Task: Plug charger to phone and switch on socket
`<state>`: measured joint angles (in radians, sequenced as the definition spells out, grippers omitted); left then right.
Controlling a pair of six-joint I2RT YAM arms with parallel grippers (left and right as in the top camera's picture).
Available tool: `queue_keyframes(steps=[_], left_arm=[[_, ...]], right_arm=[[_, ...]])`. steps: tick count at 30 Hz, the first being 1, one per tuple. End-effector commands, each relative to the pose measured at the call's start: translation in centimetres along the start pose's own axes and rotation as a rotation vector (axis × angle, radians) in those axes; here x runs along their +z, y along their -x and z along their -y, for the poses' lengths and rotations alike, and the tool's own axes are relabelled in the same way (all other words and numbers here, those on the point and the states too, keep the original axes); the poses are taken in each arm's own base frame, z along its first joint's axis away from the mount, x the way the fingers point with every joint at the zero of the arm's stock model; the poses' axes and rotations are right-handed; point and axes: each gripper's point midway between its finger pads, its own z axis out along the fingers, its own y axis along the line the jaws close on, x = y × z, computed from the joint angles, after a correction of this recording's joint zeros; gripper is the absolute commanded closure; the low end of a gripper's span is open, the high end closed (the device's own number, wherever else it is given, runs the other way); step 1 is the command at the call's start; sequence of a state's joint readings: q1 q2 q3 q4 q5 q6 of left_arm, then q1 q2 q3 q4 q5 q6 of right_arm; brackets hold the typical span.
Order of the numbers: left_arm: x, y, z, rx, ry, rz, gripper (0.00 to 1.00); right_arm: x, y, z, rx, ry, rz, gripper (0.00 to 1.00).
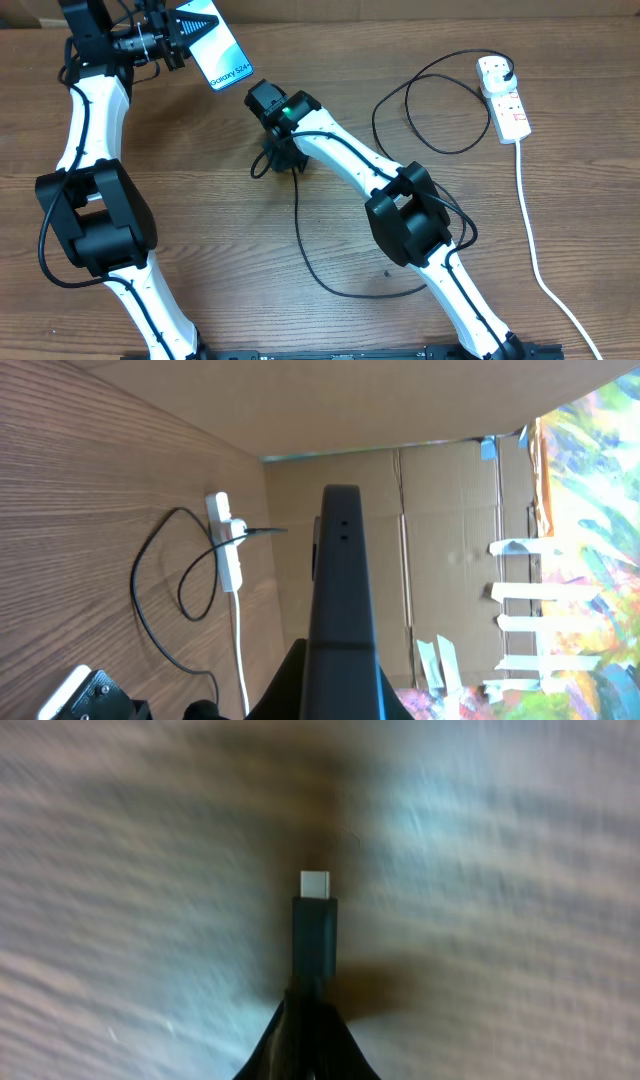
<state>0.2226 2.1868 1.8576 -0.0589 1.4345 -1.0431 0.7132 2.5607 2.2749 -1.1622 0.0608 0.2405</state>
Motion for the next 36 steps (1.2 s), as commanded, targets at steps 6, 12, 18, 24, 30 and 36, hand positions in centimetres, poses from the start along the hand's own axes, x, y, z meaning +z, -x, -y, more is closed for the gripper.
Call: queue_keyframes(steps=[6, 12, 18, 24, 30, 36], left_arm=[[0.9, -1.0, 1.4, 0.046, -0.025, -0.051, 0.96], [0.9, -1.3, 1.5, 0.046, -0.035, -0.068, 0.96], [0.9, -1.3, 1.5, 0.046, -0.036, -0.070, 0.96], [0.9, -1.3, 1.5, 0.046, -0.036, -0.071, 0.96], [1.0, -1.3, 1.5, 0.046, -0.036, -0.071, 0.96], [1.0, -1.4, 1.6, 0.046, -0.038, -0.075, 0.96]], right_arm=[[3.2, -3.0, 0.4, 0.049, 0.020, -0.131, 0.96], [3.4, -2.5, -0.2, 0.061, 0.049, -0.113, 0.93], [4.2, -3.5, -0.6, 0.063, 0.079, -0.145, 0.85], [4.5, -4.1, -1.0, 0.068, 0.114, -0.169, 0.81], [4.0, -3.6, -0.7, 0.101, 0.176, -0.181, 0.96], [-2.2, -0.1, -2.1, 0.082, 0.514, -0.106, 0.96]])
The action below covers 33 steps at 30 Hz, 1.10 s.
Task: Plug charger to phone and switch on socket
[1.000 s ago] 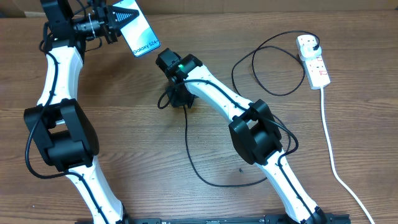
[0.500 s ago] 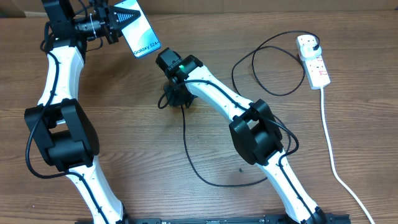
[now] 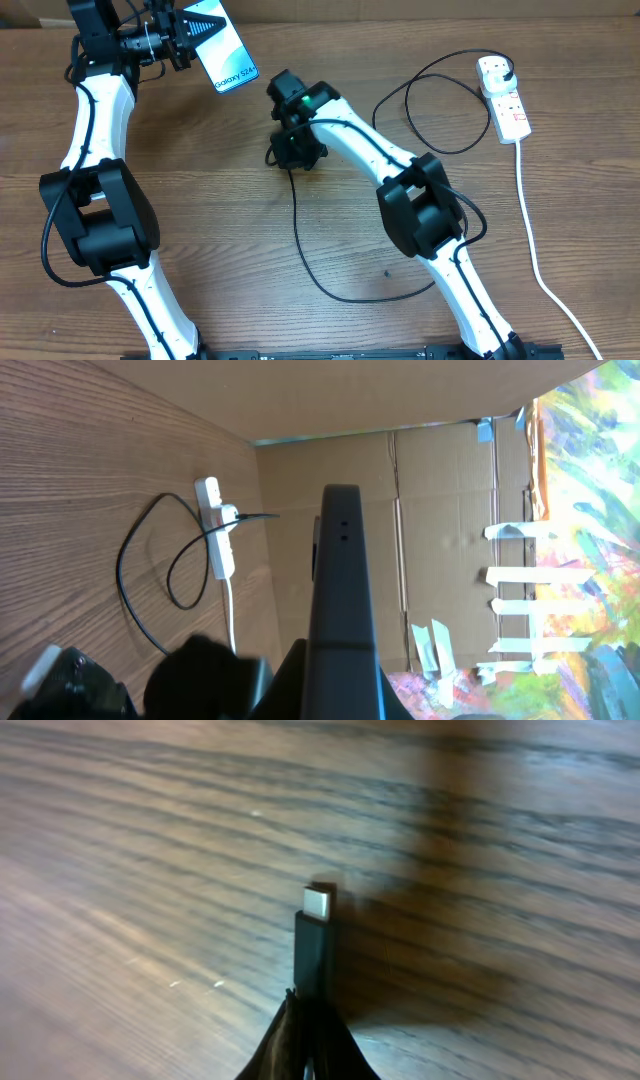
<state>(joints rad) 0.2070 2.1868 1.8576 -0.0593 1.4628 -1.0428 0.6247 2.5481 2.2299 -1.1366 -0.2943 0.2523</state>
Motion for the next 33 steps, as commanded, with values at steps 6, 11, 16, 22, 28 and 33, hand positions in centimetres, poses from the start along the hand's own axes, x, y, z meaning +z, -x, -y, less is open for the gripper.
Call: queue_keyframes(steps=[6, 11, 16, 22, 28, 33], left_arm=[[0.3, -1.1, 1.5, 0.046, -0.038, -0.065, 0.96], [0.7, -1.9, 1.9, 0.047, -0.059, -0.110, 0.96], [1.4, -2.3, 2.0, 0.071, -0.064, -0.124, 0.96], [1.7, -2.4, 2.0, 0.086, -0.064, -0.128, 0.96], [1.7, -2.4, 2.0, 0.104, -0.065, -0.127, 0.96], [1.7, -2.3, 2.0, 0.110, -0.065, -0.126, 0.96]], right_arm=[[-10.9, 1.5, -4.9, -0.091, 0.491, 0.075, 0.96], [-17.1, 1.3, -6.6, -0.132, 0.598, 0.144, 0.96], [-20.7, 0.2, -8.5, -0.177, 0.674, 0.169, 0.96], [-22.3, -0.9, -9.4, -0.181, 0.723, 0.149, 0.96], [-22.2, -1.7, -9.5, -0.157, 0.737, 0.107, 0.96], [-22.9, -2.3, -10.3, -0.163, 0.804, 0.083, 0.96]])
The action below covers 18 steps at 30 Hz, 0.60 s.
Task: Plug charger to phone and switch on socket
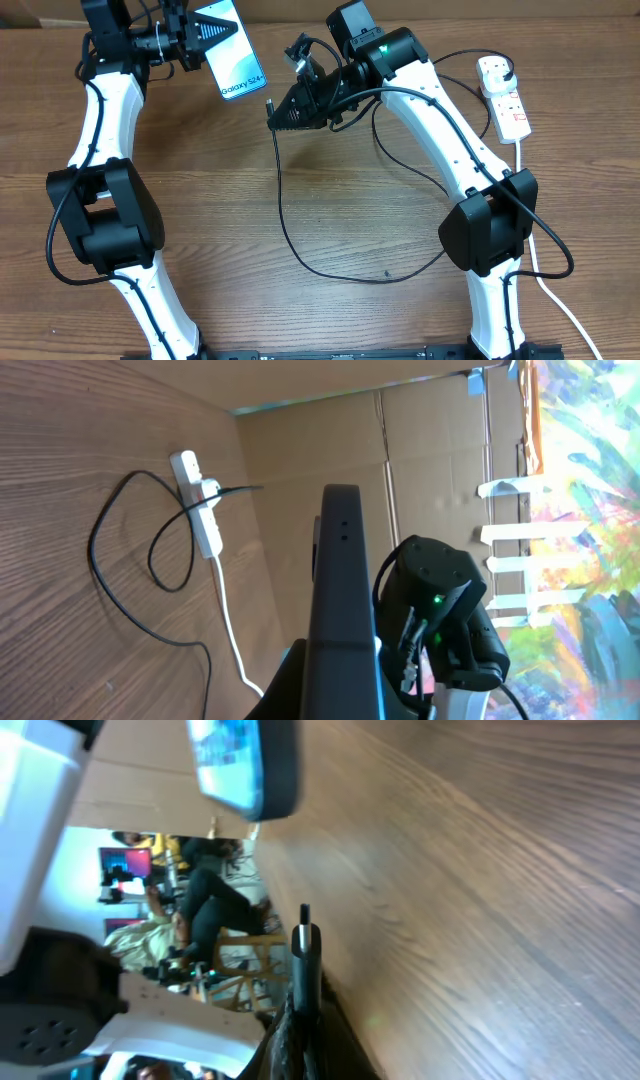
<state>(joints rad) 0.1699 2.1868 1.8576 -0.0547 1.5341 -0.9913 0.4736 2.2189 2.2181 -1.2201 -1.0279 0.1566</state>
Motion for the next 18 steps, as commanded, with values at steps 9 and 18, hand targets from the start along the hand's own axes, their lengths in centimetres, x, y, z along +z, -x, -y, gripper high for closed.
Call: queue_keyframes(steps=[9, 18], left_arm=[[0.2, -0.7, 1.4, 0.053, -0.027, -0.044, 0.96], [1.2, -1.0, 1.4, 0.045, -0.031, -0.064, 0.96]], right_arm=[[-0.3, 0.1, -2.3, -0.052, 0.079, 0.005, 0.96], [0.5, -0.3, -2.8, -0.063, 0.083, -0.012, 0.96]])
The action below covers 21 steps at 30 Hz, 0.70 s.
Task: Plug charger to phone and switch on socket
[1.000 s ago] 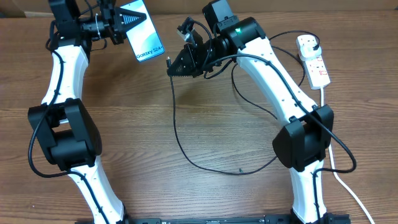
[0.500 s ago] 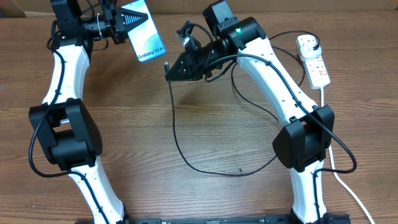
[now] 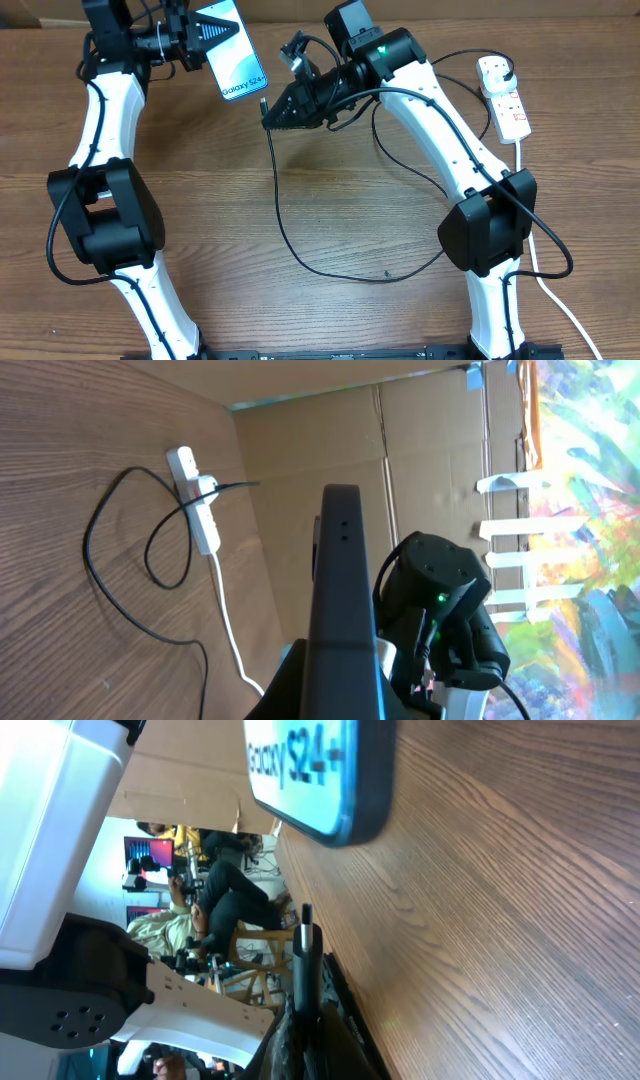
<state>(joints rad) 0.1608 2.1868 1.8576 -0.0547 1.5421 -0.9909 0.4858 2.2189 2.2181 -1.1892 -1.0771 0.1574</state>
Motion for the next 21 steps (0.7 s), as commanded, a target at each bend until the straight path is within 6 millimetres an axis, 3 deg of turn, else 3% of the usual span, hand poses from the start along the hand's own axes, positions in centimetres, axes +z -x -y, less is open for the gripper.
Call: queue_keyframes(steps=[1, 21], left_arm=[[0.9, -0.8, 1.3, 0.044, -0.025, -0.050, 0.96], [1.9, -1.2, 1.4, 0.011, -0.029, -0.070, 0.96]], right_arm=[[0.2, -0.3, -1.6, -0.032, 0.030, -0.007, 0.96], [0.4, 0.1, -0.7, -0.023, 0.028, -0.006, 0.96]])
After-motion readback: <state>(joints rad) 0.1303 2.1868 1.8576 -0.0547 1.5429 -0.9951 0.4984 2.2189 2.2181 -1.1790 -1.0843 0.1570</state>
